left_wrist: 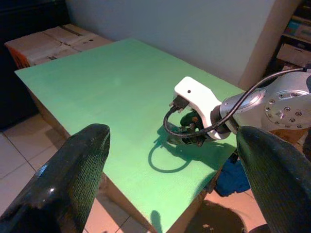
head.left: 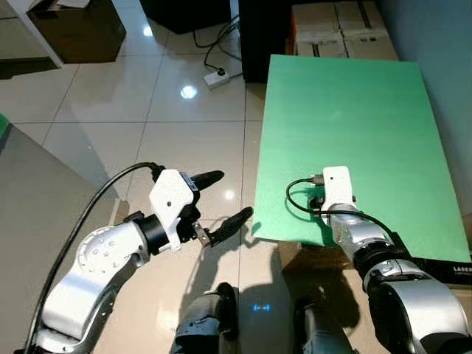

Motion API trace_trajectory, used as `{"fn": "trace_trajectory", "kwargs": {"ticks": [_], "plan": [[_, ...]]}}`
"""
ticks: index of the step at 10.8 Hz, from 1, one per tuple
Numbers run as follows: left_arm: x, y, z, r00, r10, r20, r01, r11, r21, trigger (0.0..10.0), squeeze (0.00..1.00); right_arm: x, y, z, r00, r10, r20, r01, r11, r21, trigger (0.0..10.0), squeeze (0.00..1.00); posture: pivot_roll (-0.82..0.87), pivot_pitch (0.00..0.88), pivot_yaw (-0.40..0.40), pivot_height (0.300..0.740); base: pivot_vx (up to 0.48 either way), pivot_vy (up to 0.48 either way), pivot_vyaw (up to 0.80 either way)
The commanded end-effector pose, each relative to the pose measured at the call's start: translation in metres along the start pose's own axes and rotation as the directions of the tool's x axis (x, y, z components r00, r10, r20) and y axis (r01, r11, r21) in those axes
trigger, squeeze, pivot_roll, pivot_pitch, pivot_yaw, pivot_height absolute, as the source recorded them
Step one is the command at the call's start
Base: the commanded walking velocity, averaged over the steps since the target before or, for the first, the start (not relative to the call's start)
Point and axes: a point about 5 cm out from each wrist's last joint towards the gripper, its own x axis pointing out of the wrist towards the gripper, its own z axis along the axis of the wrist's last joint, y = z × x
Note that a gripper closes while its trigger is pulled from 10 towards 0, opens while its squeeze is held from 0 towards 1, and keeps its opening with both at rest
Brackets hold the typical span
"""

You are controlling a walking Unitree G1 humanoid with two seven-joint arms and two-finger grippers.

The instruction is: Hang keys on a hook

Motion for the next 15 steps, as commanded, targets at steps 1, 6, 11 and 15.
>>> {"fn": "trace_trajectory", "kwargs": {"ticks": [1, 6, 11, 15], "plan": [[-0.0042, -0.0014, 0.0007, 1.000, -0.008, -0.012, 0.008, 1.000, -0.002, 10.0, 0.00, 0.0000, 0.0015, -0.0041, 1.000, -0.003, -0.016, 0.003, 1.000, 0.022, 10.0, 0.00, 0.17, 0.314, 0.140, 0.740, 0.000, 0.000, 0.00], [-0.0079, -0.0014, 0.0031, 1.000, -0.009, -0.024, 0.009, 1.000, 0.000, 10.0, 0.00, 0.0002, 0.0007, -0.0026, 1.000, -0.025, -0.005, 0.025, 0.998, 0.050, 10.0, 0.00, 0.19, 0.325, 0.154, 0.740, 0.000, 0.000, 0.00], [-0.0091, -0.0030, 0.0035, 0.999, -0.013, -0.031, 0.013, 1.000, -0.008, 10.0, 0.00, 0.0001, -0.0009, -0.0058, 0.999, -0.028, -0.016, 0.029, 0.998, 0.054, 4.2, 0.00, 0.19, 0.332, 0.152, 0.740, 0.000, 0.000, 0.00], [-0.0098, -0.0054, 0.0039, 0.999, -0.029, -0.030, 0.028, 0.999, -0.020, 10.0, 0.00, 0.0001, -0.0023, -0.0075, 0.999, -0.032, -0.020, 0.034, 0.998, 0.061, 0.1, 0.00, 0.19, 0.331, 0.153, 0.740, 0.000, 0.000, 0.00]]}}
